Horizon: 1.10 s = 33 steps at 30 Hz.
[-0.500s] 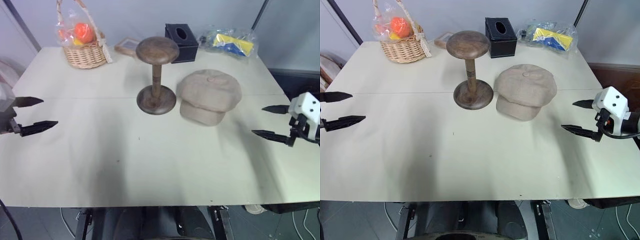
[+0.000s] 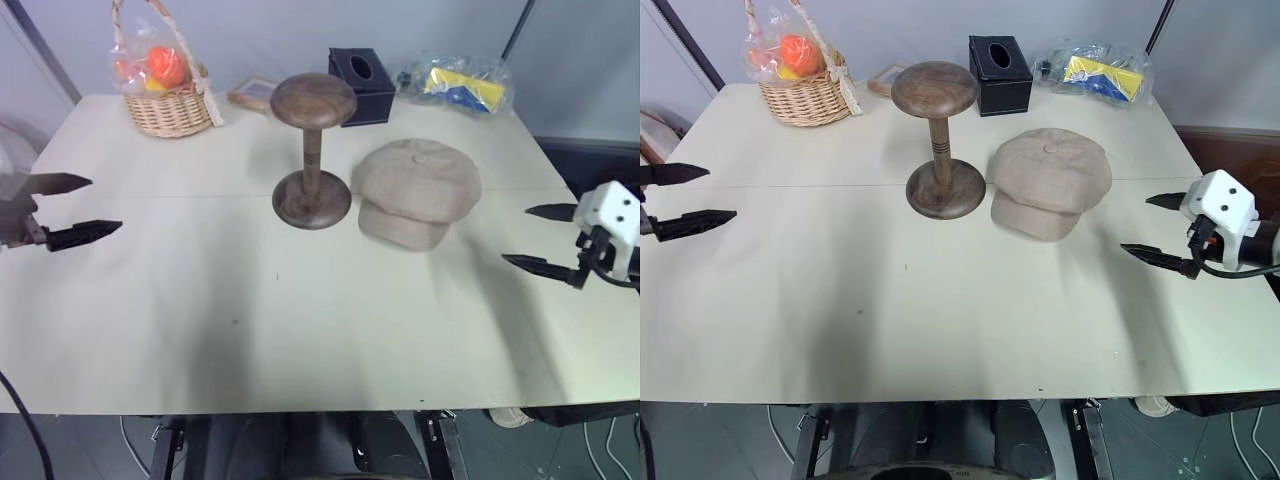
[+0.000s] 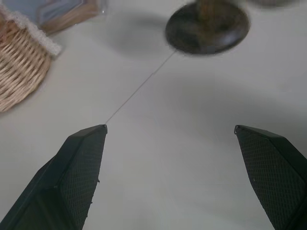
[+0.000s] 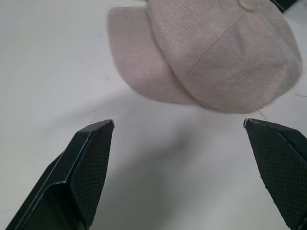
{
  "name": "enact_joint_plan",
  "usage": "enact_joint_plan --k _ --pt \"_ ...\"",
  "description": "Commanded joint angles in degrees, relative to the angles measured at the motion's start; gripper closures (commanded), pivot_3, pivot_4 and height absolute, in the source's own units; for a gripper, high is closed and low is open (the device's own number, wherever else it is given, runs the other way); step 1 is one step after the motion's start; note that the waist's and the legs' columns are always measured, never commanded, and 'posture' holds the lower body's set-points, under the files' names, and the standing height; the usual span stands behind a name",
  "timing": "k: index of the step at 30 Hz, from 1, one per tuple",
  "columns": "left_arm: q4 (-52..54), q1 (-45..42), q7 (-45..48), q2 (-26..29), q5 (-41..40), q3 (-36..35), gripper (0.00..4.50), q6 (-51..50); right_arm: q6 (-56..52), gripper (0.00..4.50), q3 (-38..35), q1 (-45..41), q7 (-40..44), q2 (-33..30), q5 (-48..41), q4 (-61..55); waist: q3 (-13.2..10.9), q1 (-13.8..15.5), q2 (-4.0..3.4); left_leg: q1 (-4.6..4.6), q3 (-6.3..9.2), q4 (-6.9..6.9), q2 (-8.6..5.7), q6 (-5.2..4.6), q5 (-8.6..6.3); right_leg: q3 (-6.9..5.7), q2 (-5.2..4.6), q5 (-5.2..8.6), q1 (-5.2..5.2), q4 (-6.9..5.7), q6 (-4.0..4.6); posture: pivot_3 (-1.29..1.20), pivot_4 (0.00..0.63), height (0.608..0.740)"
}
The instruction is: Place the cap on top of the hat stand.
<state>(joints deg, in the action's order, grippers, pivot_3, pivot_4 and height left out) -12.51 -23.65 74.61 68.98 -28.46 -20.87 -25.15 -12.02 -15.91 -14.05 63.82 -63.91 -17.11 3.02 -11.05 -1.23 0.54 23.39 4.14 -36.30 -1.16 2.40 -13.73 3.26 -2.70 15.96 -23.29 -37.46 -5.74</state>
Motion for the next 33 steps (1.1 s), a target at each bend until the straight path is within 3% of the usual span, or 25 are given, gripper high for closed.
enact_joint_plan --k 1,6,12,18,22,33 --pt "5.4 -5.0 2.3 1.4 -5.7 0.7 0.00 -6.2 -1.4 0.05 1.9 -2.5 -4.3 -0.1 3.0 -7.0 0.0 0.0 0.00 0.00 0.00 0.00 0.00 0.00 0.00 0.00 0.00 0.00 -0.01 -0.01 0.00 0.00 0.150 0.740" --pt "9.9 -14.4 5.4 1.2 -11.4 5.7 0.00 -15.4 -8.3 0.05 8.2 -4.0 -11.8 2.3 8.1 -21.8 0.0 0.0 0.01 0.00 0.06 -0.02 -0.01 0.01 0.00 -0.01 0.06 0.02 -0.01 -0.08 -0.03 0.00 0.150 0.740" --pt "11.8 -21.5 11.4 -0.5 -12.8 12.9 0.00 -18.3 -13.5 0.05 23.8 -2.9 -25.5 12.7 24.3 -33.4 0.1 -0.1 0.11 0.01 0.09 -0.07 -0.07 0.01 0.01 -0.02 0.10 0.04 -0.02 -0.15 -0.04 0.00 0.150 0.740" --pt "11.0 -25.7 13.4 -4.0 -11.5 17.7 0.00 -18.1 -10.4 0.05 35.8 -2.2 -39.8 22.9 42.9 -24.9 0.1 0.1 0.29 0.06 0.08 -0.24 -0.15 0.03 0.02 -0.01 0.12 0.04 -0.08 -0.31 -0.02 0.00 0.150 0.740" --pt "10.6 -27.6 14.5 -5.5 -10.4 19.6 0.00 -17.7 -7.4 0.05 38.7 -2.9 -47.7 26.3 51.4 -15.6 0.1 0.1 0.29 0.09 0.11 -0.41 -0.17 0.03 0.02 -0.03 0.10 0.05 -0.05 -0.39 -0.02 0.00 0.150 0.740" --pt "8.8 -30.5 15.4 -7.3 -8.2 20.4 0.00 -17.5 -2.9 0.05 37.5 -6.7 -56.6 32.3 55.2 2.4 0.3 -1.0 0.70 -0.37 0.20 -0.81 -0.12 0.03 0.02 -0.06 0.16 0.12 0.57 -0.57 0.12 0.00 0.150 0.740"
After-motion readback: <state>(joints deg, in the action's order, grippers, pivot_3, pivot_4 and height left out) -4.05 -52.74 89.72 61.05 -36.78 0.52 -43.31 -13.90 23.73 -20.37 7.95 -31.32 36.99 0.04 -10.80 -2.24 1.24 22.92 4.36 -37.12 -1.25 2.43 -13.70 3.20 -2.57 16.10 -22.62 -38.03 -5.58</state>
